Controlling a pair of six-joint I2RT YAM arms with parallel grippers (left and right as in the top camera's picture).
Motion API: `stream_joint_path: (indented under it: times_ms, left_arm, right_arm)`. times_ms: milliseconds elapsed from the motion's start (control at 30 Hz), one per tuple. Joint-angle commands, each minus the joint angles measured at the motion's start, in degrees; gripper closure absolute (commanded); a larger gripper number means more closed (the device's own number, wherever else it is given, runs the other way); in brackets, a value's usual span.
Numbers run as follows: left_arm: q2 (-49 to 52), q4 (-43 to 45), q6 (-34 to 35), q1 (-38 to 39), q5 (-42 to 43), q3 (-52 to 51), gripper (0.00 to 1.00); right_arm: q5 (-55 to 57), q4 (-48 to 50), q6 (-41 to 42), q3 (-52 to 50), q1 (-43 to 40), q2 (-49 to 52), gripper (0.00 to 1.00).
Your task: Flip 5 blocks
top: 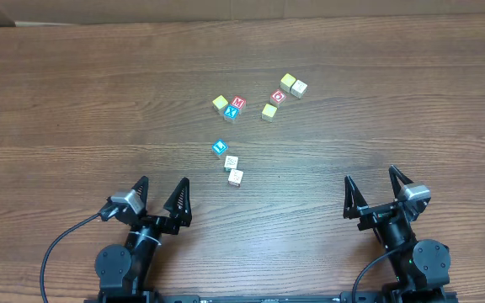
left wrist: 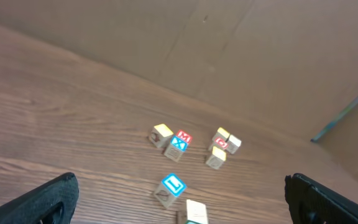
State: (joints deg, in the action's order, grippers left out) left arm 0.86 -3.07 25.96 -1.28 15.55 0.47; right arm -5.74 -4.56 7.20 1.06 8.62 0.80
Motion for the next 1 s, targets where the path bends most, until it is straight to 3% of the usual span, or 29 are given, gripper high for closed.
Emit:
stream_joint_path:
  times_ms: [0, 200, 967]
  left_arm:
    - [-0.61, -0.09, -11.5, -0.52, -1.07, -0.15, 0.0]
    - [-0.59, -0.09, -19.96, -0.52, -1.16, -0.15, 0.0]
    - [-0.59, -0.07, -20.2, -0.52, -1.11, -0.15, 0.0]
  right_arm:
    - [-0.33, 0.22, -1.07, -0.61, -0.24, -0.63, 0.0]
    - [-0.33, 0.22, -1.07, -0.61, -0.24, -0.63, 0.0]
    - [-0.33, 0.22, -1.07, -0.61, -0.24, -0.63, 0.0]
